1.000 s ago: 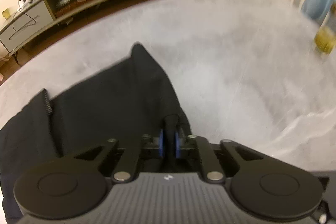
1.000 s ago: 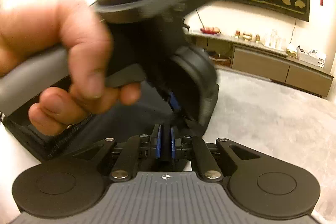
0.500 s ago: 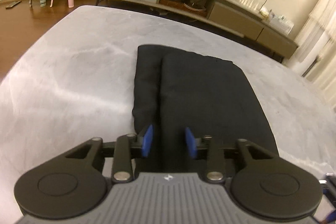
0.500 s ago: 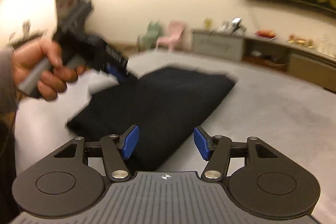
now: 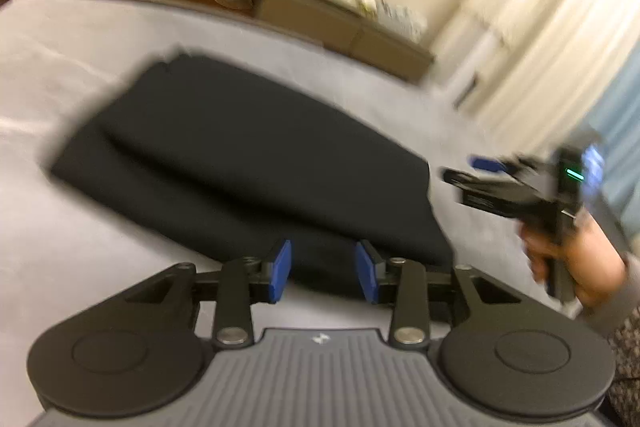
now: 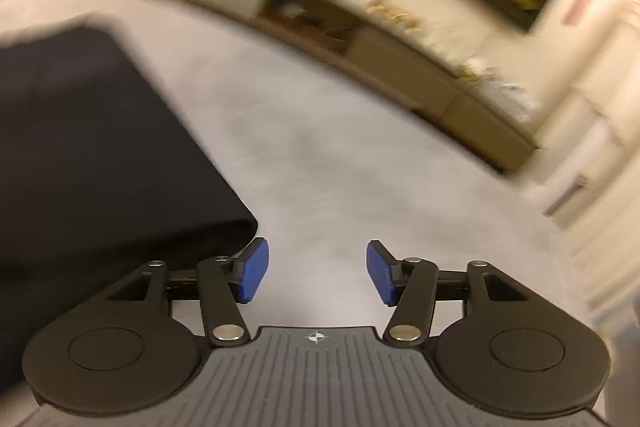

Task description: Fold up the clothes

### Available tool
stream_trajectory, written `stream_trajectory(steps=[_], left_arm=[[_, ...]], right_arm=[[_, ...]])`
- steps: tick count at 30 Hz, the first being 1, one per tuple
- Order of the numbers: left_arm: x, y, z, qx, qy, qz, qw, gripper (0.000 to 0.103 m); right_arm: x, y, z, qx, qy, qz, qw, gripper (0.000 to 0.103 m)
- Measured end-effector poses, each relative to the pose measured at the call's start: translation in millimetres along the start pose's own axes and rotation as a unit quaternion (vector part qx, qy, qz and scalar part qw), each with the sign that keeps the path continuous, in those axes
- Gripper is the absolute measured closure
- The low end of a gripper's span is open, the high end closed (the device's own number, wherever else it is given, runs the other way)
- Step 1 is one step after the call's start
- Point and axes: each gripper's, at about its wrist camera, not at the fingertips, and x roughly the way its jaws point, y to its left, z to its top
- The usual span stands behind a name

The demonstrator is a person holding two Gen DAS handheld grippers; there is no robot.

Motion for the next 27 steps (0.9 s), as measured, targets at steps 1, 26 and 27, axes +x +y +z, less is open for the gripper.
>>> stream_trajectory(steps=[1, 26, 27], left_arm=[[-4.4, 11.2, 3.9, -0.019, -0.009, -0.002, 0.9998, 0.068], [21.2, 45.9, 1.2, -0.018, 0.030, 0.082, 0.9960, 0.077], [20.2, 49.0, 0.4, -0.022, 0.031, 0.076, 0.9964, 0.078]], right_arm=[[-18.5, 4.5, -1.2, 0.011, -0.017, 0.028, 0.999, 0.045], [-52.5, 136.3, -25.7, -0.254, -0.080, 0.062, 0.962, 0.042], [-48.6, 143.3, -24.9, -0.273, -0.081, 0.060, 0.957, 0.043]])
